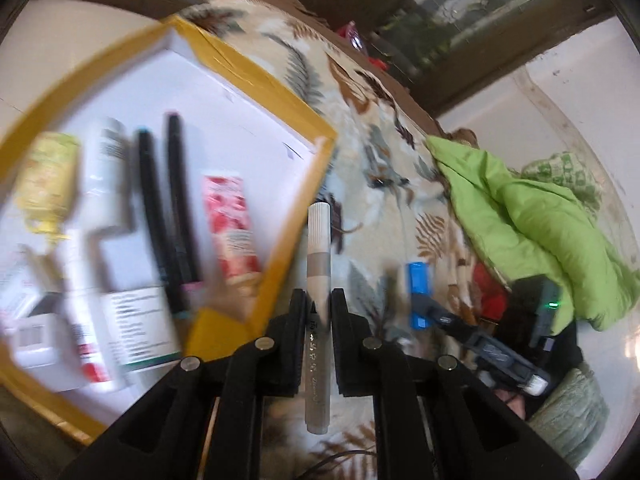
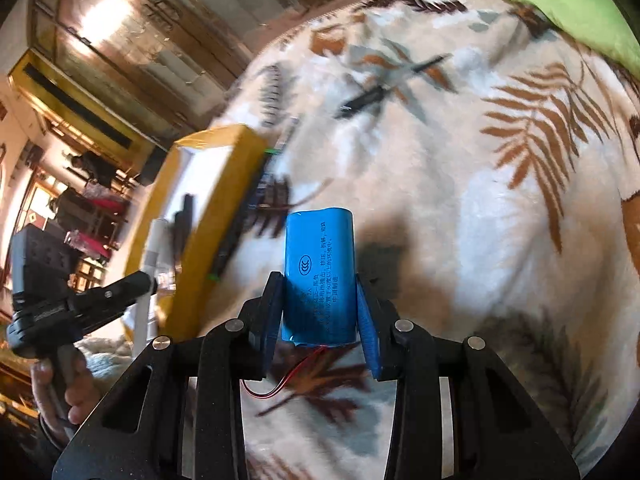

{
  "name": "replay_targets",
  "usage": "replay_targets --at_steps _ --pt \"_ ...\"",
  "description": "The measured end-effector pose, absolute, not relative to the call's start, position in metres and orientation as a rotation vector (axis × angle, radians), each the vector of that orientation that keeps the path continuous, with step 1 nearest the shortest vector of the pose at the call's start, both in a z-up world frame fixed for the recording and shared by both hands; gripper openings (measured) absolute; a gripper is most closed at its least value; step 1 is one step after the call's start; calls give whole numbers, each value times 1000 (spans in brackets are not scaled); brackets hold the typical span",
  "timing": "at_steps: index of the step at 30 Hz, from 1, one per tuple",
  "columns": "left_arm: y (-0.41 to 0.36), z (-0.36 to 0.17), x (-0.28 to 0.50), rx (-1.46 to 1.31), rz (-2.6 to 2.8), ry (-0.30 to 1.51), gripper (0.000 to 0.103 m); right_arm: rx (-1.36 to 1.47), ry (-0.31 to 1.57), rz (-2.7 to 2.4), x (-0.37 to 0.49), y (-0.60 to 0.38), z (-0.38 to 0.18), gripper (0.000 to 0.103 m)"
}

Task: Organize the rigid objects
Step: 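Carry the battery with the right tool while the left tool carries the white marker over the tray, then open both tools to release the battery and white marker in the tray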

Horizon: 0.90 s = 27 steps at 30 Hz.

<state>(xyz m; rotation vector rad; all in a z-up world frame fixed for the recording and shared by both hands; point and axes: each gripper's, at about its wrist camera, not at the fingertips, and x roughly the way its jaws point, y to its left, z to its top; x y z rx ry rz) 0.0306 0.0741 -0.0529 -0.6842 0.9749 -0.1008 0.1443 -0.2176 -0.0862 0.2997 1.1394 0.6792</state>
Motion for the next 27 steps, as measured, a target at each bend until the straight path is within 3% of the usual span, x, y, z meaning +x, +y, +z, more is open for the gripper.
replay_targets --at_steps 11,27 --pt "141 -50 42 -762 18 942 11 254 1087 835 142 -140 -17 34" --pt "197 -106 78 -949 81 913 11 -18 1171 833 171 1 -52 34"
